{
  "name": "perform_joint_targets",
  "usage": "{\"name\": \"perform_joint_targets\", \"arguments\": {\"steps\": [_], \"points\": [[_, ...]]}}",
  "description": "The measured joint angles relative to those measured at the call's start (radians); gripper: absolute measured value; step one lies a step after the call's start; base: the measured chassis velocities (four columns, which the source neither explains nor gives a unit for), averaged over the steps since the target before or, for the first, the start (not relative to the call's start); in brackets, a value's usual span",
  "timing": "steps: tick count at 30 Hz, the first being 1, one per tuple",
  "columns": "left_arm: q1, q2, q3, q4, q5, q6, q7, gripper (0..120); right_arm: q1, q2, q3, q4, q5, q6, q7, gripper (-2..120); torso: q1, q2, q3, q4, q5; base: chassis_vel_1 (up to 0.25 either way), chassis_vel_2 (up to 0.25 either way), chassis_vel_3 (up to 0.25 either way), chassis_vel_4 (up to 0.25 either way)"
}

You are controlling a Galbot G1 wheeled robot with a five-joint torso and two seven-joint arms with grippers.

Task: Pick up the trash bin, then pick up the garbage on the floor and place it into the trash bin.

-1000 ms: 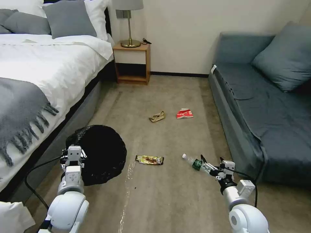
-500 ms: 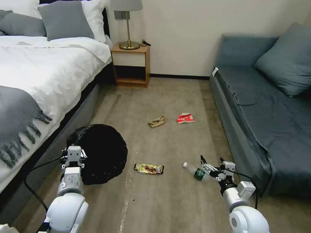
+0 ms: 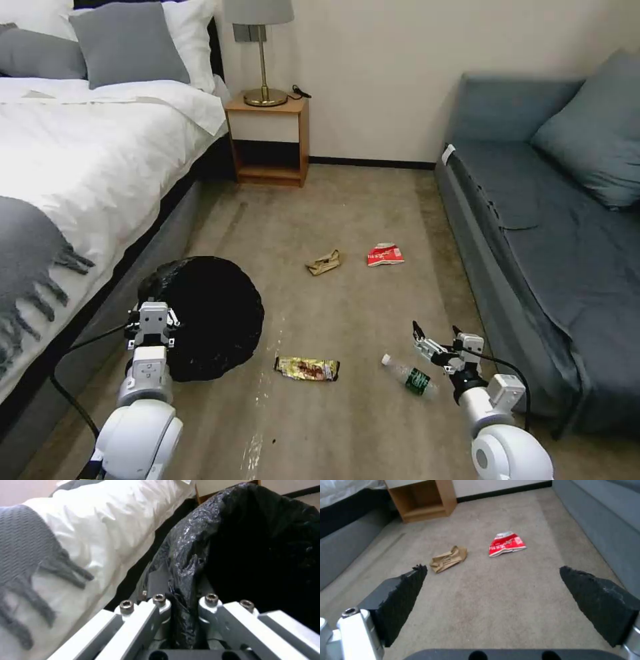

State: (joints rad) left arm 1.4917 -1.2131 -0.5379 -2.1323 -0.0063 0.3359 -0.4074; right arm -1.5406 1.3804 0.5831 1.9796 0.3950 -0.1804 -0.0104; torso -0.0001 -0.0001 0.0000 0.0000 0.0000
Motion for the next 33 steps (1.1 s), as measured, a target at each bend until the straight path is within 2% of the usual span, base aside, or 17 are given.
{"name": "perform_joint_targets", "arguments": {"steps": [13,24,27,28,30,31,33], "points": [[0.011,-0.018,0.001,-0.002,0.009,-0.016,0.000,4,0.009,-0.021,-0.015,-0.003,-0.004,0.000,-0.007,100,0.000,0.000,0.000,0.0001,0.0001,-0.106,0.105,0.107,-0.112],[-0.024,-0.010,0.015,0.019,0.003,-0.023,0.011,4,0.042,-0.078,-0.047,-0.040,-0.044,-0.017,-0.036,100,0.000,0.000,0.000,-0.0002,0.0000,-0.089,0.083,0.092,-0.080],[-0.032,0.000,0.007,0.029,0.004,-0.056,0.038,4,0.105,-0.141,-0.108,-0.085,-0.047,-0.036,-0.040,100,0.000,0.000,0.000,-0.0001,0.0001,0.000,0.000,0.000,0.000],[-0.032,0.000,0.007,0.029,0.004,-0.056,0.038,4,0.105,-0.141,-0.108,-0.085,-0.047,-0.036,-0.040,100,0.000,0.000,0.000,-0.0001,0.0001,0.000,0.000,0.000,0.000],[-0.035,0.004,-0.003,0.042,0.010,-0.068,0.046,4,0.162,-0.208,-0.170,-0.128,-0.045,-0.044,-0.051,100,0.000,0.000,0.000,0.0001,0.0003,0.000,0.000,0.000,0.000],[-0.035,0.004,-0.003,0.042,0.010,-0.068,0.046,4,0.162,-0.208,-0.170,-0.128,-0.045,-0.044,-0.051,100,0.000,0.000,0.000,0.0001,0.0003,0.000,0.000,0.000,0.000],[-0.038,0.005,-0.008,0.057,0.011,-0.070,0.048,4,0.212,-0.280,-0.239,-0.166,-0.042,-0.052,-0.068,100,0.000,0.000,0.000,0.0002,0.0000,0.000,0.000,0.000,0.000]]}}
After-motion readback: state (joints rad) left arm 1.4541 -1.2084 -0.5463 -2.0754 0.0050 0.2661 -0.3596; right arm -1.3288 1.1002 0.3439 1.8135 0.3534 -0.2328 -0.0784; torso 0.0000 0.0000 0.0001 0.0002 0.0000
